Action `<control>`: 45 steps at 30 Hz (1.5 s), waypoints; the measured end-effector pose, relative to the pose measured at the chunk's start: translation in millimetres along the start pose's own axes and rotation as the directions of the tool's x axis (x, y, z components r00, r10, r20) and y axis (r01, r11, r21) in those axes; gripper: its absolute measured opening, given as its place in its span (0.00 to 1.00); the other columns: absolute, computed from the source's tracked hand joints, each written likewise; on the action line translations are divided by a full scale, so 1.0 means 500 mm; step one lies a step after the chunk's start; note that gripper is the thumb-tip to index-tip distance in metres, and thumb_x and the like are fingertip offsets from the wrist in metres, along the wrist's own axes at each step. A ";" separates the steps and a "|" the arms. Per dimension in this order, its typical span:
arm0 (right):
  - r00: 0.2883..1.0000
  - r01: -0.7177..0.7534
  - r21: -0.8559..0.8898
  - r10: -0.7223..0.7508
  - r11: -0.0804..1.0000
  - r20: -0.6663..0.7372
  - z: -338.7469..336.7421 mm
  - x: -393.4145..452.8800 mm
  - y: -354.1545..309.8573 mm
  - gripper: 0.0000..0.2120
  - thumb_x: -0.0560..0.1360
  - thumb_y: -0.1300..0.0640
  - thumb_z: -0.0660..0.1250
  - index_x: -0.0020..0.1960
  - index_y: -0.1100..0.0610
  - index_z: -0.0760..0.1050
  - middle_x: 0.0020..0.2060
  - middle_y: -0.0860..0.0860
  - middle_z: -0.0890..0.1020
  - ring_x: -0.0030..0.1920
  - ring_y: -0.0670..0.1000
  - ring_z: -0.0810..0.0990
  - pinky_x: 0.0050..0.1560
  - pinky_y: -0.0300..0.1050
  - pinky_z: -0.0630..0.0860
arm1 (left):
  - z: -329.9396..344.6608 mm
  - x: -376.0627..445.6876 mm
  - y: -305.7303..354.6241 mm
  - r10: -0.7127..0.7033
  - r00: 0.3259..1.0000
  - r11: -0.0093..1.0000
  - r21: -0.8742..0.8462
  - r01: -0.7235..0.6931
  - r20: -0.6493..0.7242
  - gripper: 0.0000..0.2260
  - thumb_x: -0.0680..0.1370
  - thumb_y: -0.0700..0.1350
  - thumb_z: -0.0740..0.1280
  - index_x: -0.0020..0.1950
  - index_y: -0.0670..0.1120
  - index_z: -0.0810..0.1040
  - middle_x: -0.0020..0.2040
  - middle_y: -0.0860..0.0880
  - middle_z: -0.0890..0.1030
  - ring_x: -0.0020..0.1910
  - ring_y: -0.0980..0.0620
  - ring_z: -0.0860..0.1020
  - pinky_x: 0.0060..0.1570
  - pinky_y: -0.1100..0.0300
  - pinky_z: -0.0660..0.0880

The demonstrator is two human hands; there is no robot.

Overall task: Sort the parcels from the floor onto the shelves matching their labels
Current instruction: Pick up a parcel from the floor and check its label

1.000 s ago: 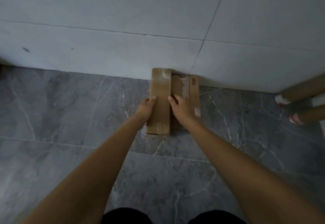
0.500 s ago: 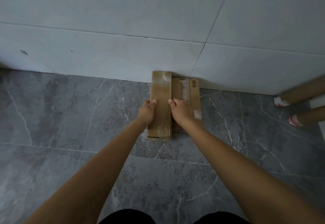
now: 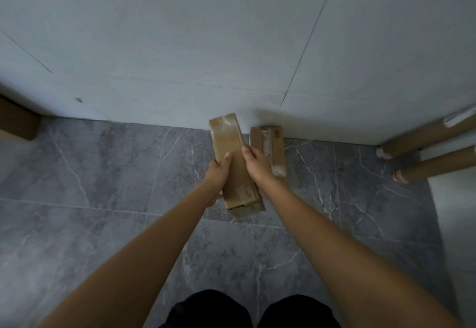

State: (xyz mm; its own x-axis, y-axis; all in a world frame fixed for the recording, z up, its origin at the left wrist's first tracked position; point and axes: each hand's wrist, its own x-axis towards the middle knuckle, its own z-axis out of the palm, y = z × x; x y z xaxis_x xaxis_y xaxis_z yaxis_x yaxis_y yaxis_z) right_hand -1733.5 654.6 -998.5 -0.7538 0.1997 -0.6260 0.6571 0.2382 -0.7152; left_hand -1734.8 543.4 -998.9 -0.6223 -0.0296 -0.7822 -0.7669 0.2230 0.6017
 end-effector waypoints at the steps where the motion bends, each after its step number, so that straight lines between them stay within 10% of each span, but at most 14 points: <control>1: 1.000 -0.026 0.058 0.025 0.998 0.019 -0.012 -0.042 -0.032 0.23 0.86 0.44 0.53 0.76 0.54 0.70 0.68 0.55 0.77 0.67 0.59 0.76 0.69 0.57 0.73 | -0.011 -0.048 0.023 -0.006 1.000 1.000 0.002 0.006 0.002 0.30 0.81 0.62 0.57 0.76 0.45 0.59 0.72 0.43 0.69 0.69 0.40 0.71 0.57 0.43 0.74; 9: 0.988 -0.156 0.469 0.131 0.869 0.085 -0.139 -0.395 -0.289 0.17 0.87 0.49 0.56 0.72 0.51 0.71 0.59 0.54 0.81 0.51 0.50 0.81 0.42 0.44 0.78 | -0.104 -0.442 0.224 0.137 0.990 0.982 0.130 -0.133 -0.024 0.32 0.77 0.64 0.61 0.73 0.45 0.63 0.68 0.42 0.71 0.64 0.42 0.74 0.63 0.45 0.74; 15: 0.969 -0.246 0.604 0.192 0.758 0.153 -0.262 -0.687 -0.474 0.20 0.84 0.46 0.61 0.70 0.56 0.76 0.63 0.59 0.81 0.62 0.59 0.81 0.65 0.61 0.78 | -0.153 -0.775 0.385 0.148 0.988 0.982 0.111 -0.151 0.032 0.29 0.78 0.62 0.61 0.72 0.45 0.64 0.68 0.43 0.72 0.63 0.43 0.75 0.55 0.49 0.77; 22: 0.984 -0.177 0.532 0.155 0.828 0.087 -0.382 -0.945 -0.694 0.25 0.80 0.43 0.66 0.74 0.52 0.71 0.70 0.61 0.76 0.68 0.63 0.76 0.67 0.59 0.75 | -0.194 -1.100 0.566 0.227 0.972 0.970 0.076 -0.231 0.062 0.25 0.81 0.60 0.59 0.71 0.44 0.65 0.65 0.43 0.74 0.56 0.46 0.75 0.59 0.50 0.75; 25: 0.990 -0.139 0.569 0.111 0.810 0.085 -0.415 -1.014 -0.757 0.39 0.64 0.31 0.72 0.71 0.45 0.72 0.67 0.57 0.78 0.66 0.62 0.77 0.68 0.61 0.75 | -0.213 -1.190 0.651 0.293 0.952 0.948 0.100 -0.301 0.088 0.25 0.82 0.59 0.56 0.70 0.42 0.65 0.63 0.43 0.74 0.55 0.47 0.74 0.54 0.53 0.74; 34: 0.997 0.033 0.558 -0.068 0.829 0.042 -0.481 -1.127 -0.914 0.27 0.80 0.39 0.65 0.75 0.48 0.65 0.68 0.58 0.75 0.66 0.61 0.75 0.69 0.62 0.74 | -0.242 -1.328 0.780 0.406 0.911 0.909 0.070 -0.411 0.073 0.27 0.82 0.61 0.54 0.72 0.43 0.63 0.65 0.44 0.72 0.57 0.46 0.73 0.58 0.51 0.72; 40: 0.993 0.039 0.584 -0.095 0.811 0.065 -0.500 -1.149 -0.939 0.44 0.74 0.37 0.72 0.81 0.47 0.52 0.70 0.55 0.71 0.69 0.61 0.72 0.69 0.61 0.73 | -0.268 -1.352 0.807 0.440 0.894 0.891 0.087 -0.446 0.085 0.30 0.80 0.64 0.55 0.72 0.44 0.65 0.65 0.44 0.75 0.61 0.44 0.76 0.64 0.46 0.73; 45: 0.987 0.042 0.588 -0.125 0.807 0.102 -0.500 -1.148 -0.944 0.38 0.75 0.36 0.71 0.77 0.54 0.65 0.70 0.57 0.75 0.70 0.60 0.74 0.74 0.63 0.70 | -0.278 -1.361 0.818 0.458 0.884 0.880 0.092 -0.466 0.095 0.29 0.77 0.65 0.61 0.69 0.46 0.67 0.62 0.46 0.76 0.58 0.46 0.77 0.60 0.50 0.75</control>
State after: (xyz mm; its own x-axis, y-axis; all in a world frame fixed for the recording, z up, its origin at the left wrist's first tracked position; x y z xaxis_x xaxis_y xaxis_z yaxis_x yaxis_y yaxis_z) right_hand -1612.5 665.1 -223.9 -0.8256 0.0701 -0.5598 0.5028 -0.3586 -0.7865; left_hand -1646.6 519.4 -198.2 -0.8863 0.1685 -0.4314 -0.3708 0.2999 0.8789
